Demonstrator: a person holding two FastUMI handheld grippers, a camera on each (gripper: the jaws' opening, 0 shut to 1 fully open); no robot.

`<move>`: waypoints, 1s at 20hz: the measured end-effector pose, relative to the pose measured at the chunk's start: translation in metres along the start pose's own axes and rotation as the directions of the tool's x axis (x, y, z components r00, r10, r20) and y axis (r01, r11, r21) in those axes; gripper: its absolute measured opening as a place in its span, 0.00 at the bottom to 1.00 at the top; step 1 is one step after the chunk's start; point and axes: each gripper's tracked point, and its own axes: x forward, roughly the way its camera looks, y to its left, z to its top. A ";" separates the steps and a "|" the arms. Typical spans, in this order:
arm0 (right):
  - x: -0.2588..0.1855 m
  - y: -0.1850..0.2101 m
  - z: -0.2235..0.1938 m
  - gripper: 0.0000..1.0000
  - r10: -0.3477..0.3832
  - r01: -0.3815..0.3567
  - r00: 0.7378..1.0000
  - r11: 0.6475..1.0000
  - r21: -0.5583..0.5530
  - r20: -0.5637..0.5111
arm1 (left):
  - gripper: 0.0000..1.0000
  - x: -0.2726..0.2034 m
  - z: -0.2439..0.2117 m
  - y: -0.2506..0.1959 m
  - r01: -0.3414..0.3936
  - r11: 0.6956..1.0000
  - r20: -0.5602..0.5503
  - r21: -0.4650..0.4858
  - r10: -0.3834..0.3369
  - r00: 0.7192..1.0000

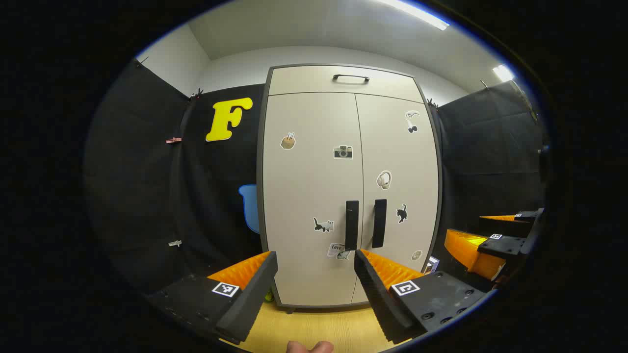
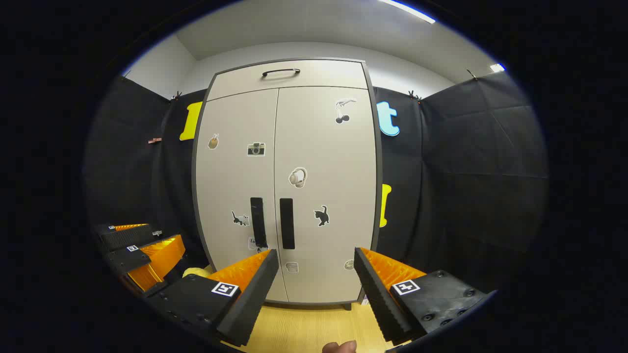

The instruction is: Open the right door of the double-door shoe cabinet with the right hand, and open the left door with the left hand.

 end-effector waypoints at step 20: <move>0.004 0.006 -0.001 0.98 -0.001 0.001 1.000 1.000 0.004 -0.008 | 0.96 0.004 0.000 0.004 -0.001 1.000 0.005 -0.016 0.001 1.000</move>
